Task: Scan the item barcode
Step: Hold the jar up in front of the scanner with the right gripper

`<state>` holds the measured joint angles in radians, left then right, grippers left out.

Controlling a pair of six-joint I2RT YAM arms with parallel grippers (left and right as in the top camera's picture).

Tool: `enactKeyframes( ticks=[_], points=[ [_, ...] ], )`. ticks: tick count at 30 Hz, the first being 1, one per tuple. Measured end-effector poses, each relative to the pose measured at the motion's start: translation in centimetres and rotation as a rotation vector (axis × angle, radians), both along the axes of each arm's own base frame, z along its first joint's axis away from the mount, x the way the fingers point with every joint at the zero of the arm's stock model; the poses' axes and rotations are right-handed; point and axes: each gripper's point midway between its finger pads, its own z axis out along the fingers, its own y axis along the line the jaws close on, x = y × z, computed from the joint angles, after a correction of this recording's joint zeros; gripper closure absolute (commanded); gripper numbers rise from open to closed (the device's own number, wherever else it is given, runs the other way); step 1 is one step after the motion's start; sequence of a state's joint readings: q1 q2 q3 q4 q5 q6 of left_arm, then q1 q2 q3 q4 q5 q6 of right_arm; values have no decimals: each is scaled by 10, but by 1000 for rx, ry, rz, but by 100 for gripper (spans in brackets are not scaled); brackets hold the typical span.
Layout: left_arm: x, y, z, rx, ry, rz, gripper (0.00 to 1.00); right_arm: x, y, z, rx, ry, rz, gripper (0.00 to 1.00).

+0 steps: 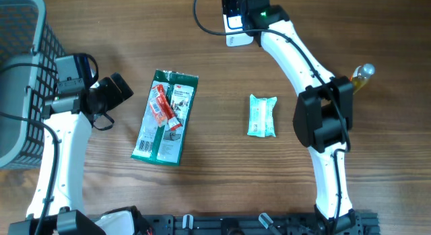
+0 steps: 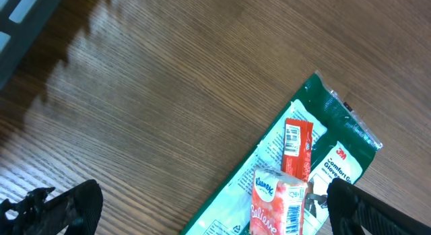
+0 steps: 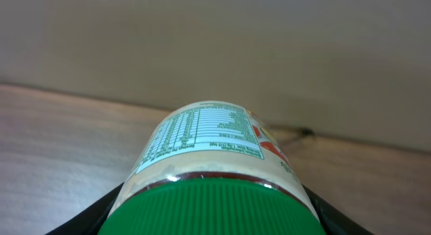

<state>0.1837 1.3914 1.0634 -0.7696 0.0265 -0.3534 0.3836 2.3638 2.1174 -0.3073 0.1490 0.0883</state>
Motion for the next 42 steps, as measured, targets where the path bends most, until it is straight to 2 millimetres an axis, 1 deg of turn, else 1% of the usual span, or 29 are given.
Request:
enactKeyframes(
  ticks=[2, 5, 7, 11, 14, 15, 24, 29, 33, 35, 38, 39, 41, 42],
  points=[
    [0, 0, 0, 0, 0, 0, 0, 7, 6, 5, 27, -45, 16, 96],
    [0, 0, 0, 0, 0, 0, 0, 14, 9, 7, 29, -86, 27, 96],
    [0, 0, 0, 0, 0, 0, 0, 16, 10, -1, 12, -87, 37, 96],
    [0, 0, 0, 0, 0, 0, 0, 17, 11, -27, -26, -52, 51, 96],
    [0, 0, 0, 0, 0, 0, 0, 17, 10, -40, -38, -33, 53, 96],
    [0, 0, 0, 0, 0, 0, 0, 17, 9, -41, -39, -31, 52, 96],
    [0, 0, 0, 0, 0, 0, 0, 20, 2, -41, -45, -29, 43, 96],
    [0, 0, 0, 0, 0, 0, 0, 27, -4, -31, -51, -77, 4, 96],
    [0, 0, 0, 0, 0, 0, 0, 26, -8, -27, -69, -82, -13, 95],
    [0, 0, 0, 0, 0, 1, 0, 20, -12, -18, -85, -65, -12, 96],
    [0, 0, 0, 0, 0, 0, 0, 0, -21, 22, -101, -42, -14, 96],
    [0, 0, 0, 0, 0, 0, 0, -14, -26, 45, -110, -29, -14, 96],
    [0, 0, 0, 0, 0, 1, 0, -42, -38, 81, -123, -3, -12, 96],
    [0, 0, 0, 0, 1, 0, 0, -68, -48, 113, -130, 12, -11, 96]
  ],
)
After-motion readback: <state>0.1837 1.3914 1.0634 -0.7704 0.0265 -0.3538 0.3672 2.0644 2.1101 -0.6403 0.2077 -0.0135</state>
